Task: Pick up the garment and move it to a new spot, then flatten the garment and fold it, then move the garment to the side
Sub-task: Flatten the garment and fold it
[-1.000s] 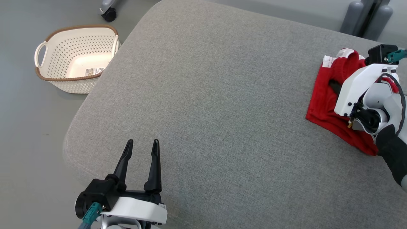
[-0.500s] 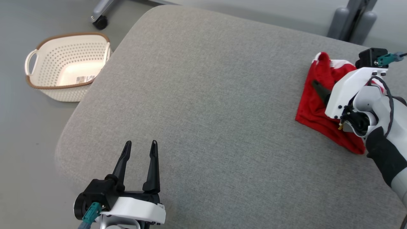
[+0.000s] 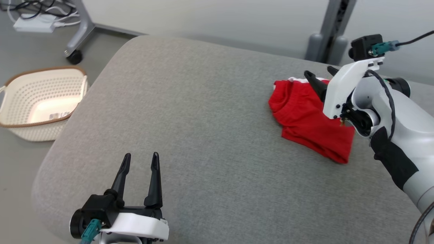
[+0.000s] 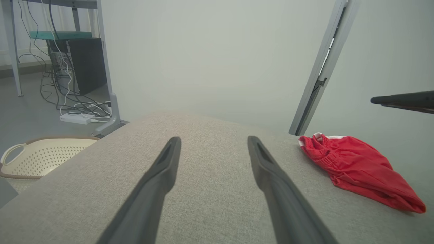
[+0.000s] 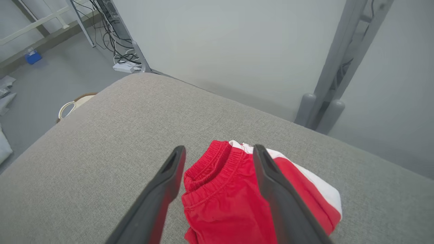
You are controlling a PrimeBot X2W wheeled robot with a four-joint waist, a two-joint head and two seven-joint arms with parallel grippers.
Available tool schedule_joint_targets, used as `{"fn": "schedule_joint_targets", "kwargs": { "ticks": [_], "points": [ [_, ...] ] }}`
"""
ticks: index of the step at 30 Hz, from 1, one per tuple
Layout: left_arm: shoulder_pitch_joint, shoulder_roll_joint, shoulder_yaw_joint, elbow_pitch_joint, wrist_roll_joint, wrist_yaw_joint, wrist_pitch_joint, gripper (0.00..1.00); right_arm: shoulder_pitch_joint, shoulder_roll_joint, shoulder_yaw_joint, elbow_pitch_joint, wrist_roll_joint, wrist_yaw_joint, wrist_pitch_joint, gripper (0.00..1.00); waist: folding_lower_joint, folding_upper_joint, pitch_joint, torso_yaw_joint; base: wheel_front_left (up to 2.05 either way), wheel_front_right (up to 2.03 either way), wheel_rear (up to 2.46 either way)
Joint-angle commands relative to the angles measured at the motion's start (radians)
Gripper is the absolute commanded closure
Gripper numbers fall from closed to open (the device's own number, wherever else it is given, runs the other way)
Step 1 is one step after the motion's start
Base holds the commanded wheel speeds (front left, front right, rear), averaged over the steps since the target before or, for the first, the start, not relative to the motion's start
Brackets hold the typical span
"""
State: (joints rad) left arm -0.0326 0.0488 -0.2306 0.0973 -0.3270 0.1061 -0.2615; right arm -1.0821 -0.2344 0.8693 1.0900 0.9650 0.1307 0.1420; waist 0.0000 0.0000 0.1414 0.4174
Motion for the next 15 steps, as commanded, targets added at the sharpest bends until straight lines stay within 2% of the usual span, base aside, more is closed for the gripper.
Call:
{"fn": "schedule_joint_targets", "kwargs": {
  "ticks": [1,7,11,15],
  "points": [
    [0.002,0.004,0.013,-0.008,0.013,-0.007,-0.003,0.0,-0.018,-0.009,0.022,-0.018,-0.027,0.0,-0.033,0.0,0.0,0.0,-0.036,-0.046,0.0,0.0,0.0],
    [0.0,0.004,0.044,-0.022,0.03,-0.016,-0.003,0.0,-0.011,-0.03,0.071,-0.068,-0.096,0.0,-0.139,0.0,0.0,0.0,-0.08,-0.131,0.0,0.0,0.0],
    [-0.005,0.004,0.078,-0.035,0.039,-0.02,-0.002,0.0,0.009,-0.069,0.102,-0.098,-0.155,0.0,-0.213,0.0,0.0,0.0,-0.099,-0.192,0.0,0.0,0.0],
    [-0.018,0.004,0.116,-0.037,0.048,-0.028,-0.002,0.0,0.045,-0.091,0.071,-0.134,-0.15,0.0,-0.291,0.0,0.0,0.0,-0.109,-0.246,0.0,0.0,0.0]
  ]
}}
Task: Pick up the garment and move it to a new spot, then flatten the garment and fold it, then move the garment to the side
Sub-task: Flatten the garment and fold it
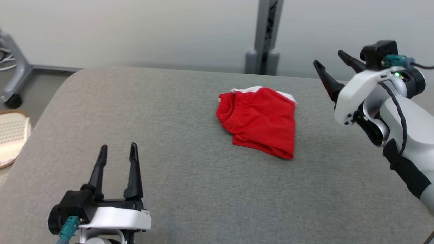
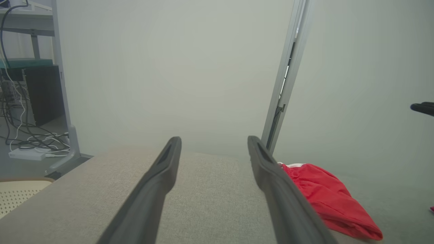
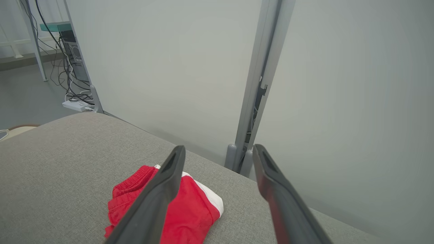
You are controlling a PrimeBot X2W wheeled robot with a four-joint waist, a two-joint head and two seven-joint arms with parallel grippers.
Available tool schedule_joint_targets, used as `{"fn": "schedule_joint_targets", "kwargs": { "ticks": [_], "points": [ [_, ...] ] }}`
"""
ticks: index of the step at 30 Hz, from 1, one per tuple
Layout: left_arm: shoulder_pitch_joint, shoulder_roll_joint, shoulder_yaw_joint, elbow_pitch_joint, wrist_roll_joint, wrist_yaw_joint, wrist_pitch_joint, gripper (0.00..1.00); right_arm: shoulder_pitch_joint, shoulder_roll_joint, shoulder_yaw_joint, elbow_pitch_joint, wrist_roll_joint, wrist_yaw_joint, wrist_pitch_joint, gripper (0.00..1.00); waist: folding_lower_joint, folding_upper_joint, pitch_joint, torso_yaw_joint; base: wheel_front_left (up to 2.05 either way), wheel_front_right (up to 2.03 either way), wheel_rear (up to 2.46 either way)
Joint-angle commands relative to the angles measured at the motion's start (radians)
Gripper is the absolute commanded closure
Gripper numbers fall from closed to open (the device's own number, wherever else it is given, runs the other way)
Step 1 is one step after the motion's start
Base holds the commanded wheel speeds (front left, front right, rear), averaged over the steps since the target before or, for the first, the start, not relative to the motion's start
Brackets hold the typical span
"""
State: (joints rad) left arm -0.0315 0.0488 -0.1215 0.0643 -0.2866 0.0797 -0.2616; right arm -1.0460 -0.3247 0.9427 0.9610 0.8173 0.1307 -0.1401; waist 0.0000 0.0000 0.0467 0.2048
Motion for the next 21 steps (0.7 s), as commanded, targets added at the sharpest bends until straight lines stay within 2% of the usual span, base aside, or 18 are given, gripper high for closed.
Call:
{"fn": "schedule_joint_targets", "kwargs": {
  "ticks": [1,8,10,14,18,21],
  "points": [
    [-0.021,0.004,0.015,-0.004,0.009,-0.006,-0.002,0.0,0.02,-0.013,-0.011,-0.005,-0.008,0.0,-0.032,0.0,0.0,0.0,-0.016,-0.046,0.0,0.0,0.0],
    [-0.011,0.004,0.065,-0.006,0.014,-0.017,-0.002,0.0,0.114,-0.043,-0.097,-0.024,-0.138,0.0,-0.126,0.0,0.0,0.0,-0.029,-0.116,0.0,0.0,0.0],
    [-0.007,0.004,0.079,-0.001,0.002,-0.02,-0.002,0.0,0.144,-0.051,-0.184,-0.08,-0.199,0.0,-0.127,0.0,0.0,0.0,-0.028,-0.131,0.0,0.0,0.0],
    [0.006,0.004,0.08,0.002,-0.001,-0.022,-0.002,0.0,0.316,-0.034,-0.403,-0.221,-0.348,0.0,-0.126,0.0,0.0,0.0,-0.029,-0.15,0.0,0.0,0.0],
    [0.031,0.004,0.068,0.015,0.005,-0.024,-0.002,0.0,0.503,0.036,-0.644,-0.37,-0.493,0.0,-0.126,0.0,0.0,0.0,-0.035,-0.158,0.0,0.0,0.0],
    [0.042,0.004,0.06,0.031,0.013,-0.034,-0.002,0.0,0.626,0.1,-0.755,-0.457,-0.585,0.0,-0.125,0.0,0.0,0.0,-0.037,-0.159,0.0,0.0,0.0]
  ]
}}
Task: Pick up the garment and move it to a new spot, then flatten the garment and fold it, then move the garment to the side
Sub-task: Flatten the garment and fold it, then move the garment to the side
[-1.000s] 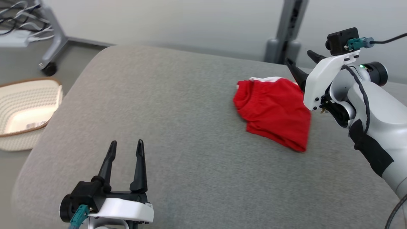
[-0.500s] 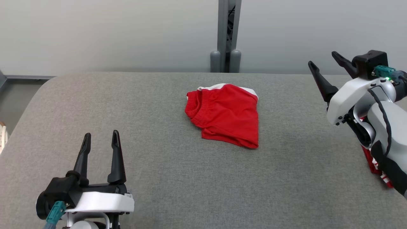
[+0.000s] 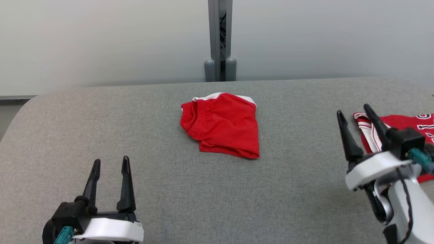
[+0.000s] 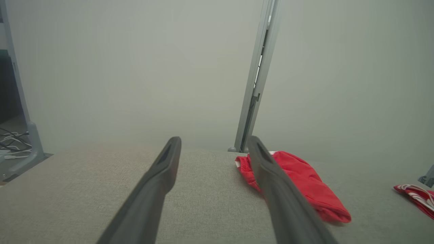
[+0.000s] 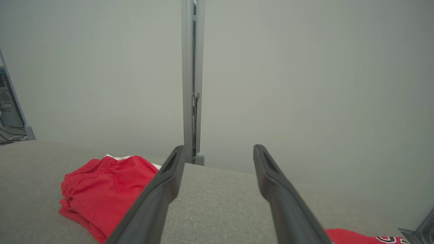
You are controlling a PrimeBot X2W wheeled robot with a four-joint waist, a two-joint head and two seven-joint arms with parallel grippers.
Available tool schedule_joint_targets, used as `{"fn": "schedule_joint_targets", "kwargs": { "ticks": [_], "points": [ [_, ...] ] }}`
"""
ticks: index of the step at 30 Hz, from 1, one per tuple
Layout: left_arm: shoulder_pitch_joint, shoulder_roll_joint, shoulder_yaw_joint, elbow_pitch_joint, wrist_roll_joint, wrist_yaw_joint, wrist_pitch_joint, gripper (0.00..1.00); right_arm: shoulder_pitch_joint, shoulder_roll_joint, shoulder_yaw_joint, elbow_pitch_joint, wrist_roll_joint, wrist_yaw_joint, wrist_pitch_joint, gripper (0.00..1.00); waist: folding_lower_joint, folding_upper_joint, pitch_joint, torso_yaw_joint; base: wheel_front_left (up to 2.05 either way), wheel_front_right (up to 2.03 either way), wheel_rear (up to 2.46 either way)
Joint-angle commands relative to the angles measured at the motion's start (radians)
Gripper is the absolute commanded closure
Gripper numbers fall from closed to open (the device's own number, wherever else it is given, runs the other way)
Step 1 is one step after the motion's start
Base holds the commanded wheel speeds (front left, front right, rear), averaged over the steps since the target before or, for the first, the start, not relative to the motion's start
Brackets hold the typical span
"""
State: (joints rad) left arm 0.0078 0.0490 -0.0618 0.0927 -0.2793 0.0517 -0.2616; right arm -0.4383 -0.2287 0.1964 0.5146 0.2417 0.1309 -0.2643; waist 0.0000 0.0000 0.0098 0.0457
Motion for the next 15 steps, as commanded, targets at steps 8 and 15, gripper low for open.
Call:
{"fn": "schedule_joint_targets", "kwargs": {
  "ticks": [8,15],
  "points": [
    [0.036,0.004,-0.011,0.02,0.009,-0.016,-0.002,0.0,0.174,0.116,-0.126,-0.099,-0.117,0.0,-0.001,0.0,0.0,0.0,-0.003,0.001,0.0,0.0,0.0],
    [0.027,0.004,-0.018,0.021,0.016,-0.02,-0.002,0.0,0.199,0.138,-0.139,-0.101,-0.125,0.0,-0.001,0.0,0.0,0.0,0.002,0.013,0.0,0.0,0.0]
  ]
}}
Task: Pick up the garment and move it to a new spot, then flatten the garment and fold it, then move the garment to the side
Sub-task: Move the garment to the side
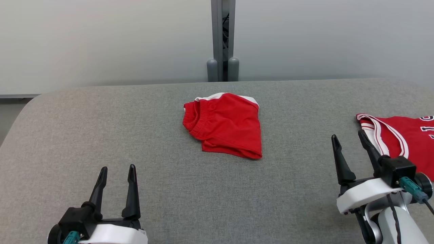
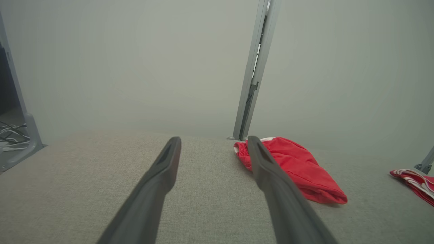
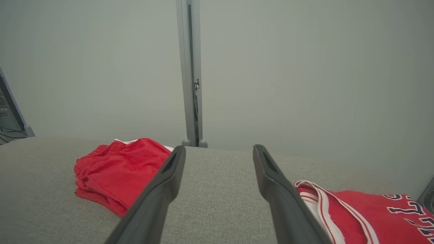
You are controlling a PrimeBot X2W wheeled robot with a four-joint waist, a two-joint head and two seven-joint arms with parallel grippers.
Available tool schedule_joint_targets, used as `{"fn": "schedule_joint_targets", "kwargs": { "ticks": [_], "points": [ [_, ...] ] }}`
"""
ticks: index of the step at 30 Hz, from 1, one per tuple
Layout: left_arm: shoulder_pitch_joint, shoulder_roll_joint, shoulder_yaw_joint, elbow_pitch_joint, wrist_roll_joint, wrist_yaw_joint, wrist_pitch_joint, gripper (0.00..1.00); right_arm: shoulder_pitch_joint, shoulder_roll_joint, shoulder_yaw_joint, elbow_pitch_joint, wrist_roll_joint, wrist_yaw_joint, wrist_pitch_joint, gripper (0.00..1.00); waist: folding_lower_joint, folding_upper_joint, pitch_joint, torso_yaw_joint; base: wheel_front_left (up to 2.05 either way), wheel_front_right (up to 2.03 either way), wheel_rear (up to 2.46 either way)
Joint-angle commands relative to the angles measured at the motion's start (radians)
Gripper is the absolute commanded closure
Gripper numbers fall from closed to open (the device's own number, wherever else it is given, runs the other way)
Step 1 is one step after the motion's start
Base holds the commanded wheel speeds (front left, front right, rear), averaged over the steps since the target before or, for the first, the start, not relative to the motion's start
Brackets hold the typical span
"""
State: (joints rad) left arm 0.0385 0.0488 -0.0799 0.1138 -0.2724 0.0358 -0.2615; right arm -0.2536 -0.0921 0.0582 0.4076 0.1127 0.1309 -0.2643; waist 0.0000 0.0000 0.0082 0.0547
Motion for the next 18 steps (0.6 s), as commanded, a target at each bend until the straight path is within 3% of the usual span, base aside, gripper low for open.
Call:
{"fn": "schedule_joint_targets", "kwargs": {
  "ticks": [1,6,9,13,18],
  "points": [
    [-0.003,0.004,0.0,0.0,0.009,-0.005,-0.003,0.0,0.014,0.001,-0.001,0.006,0.004,0.0,-0.001,0.0,0.0,0.0,0.003,0.004,0.0,0.0,0.0],
    [-0.029,0.004,-0.021,-0.008,0.001,0.0,-0.002,0.0,-0.045,-0.022,0.06,0.049,0.196,0.0,0.12,0.0,0.0,0.0,0.036,0.029,0.0,0.0,0.0],
    [-0.037,0.004,-0.029,-0.009,0.0,-0.001,-0.003,0.0,-0.088,-0.062,0.076,0.089,0.341,0.0,0.287,0.0,0.0,0.0,0.07,0.049,0.0,0.0,0.0],
    [-0.065,0.004,-0.035,-0.009,0.007,-0.007,-0.003,0.0,-0.171,-0.067,0.061,0.098,0.578,0.0,0.498,0.0,0.0,0.0,0.124,0.084,0.0,0.0,0.0],
    [-0.102,0.004,-0.066,0.002,0.012,-0.018,-0.003,0.0,-0.258,-0.112,0.029,0.129,0.728,0.0,0.665,0.0,0.0,0.0,0.186,0.14,0.0,0.0,0.0]
  ]
}}
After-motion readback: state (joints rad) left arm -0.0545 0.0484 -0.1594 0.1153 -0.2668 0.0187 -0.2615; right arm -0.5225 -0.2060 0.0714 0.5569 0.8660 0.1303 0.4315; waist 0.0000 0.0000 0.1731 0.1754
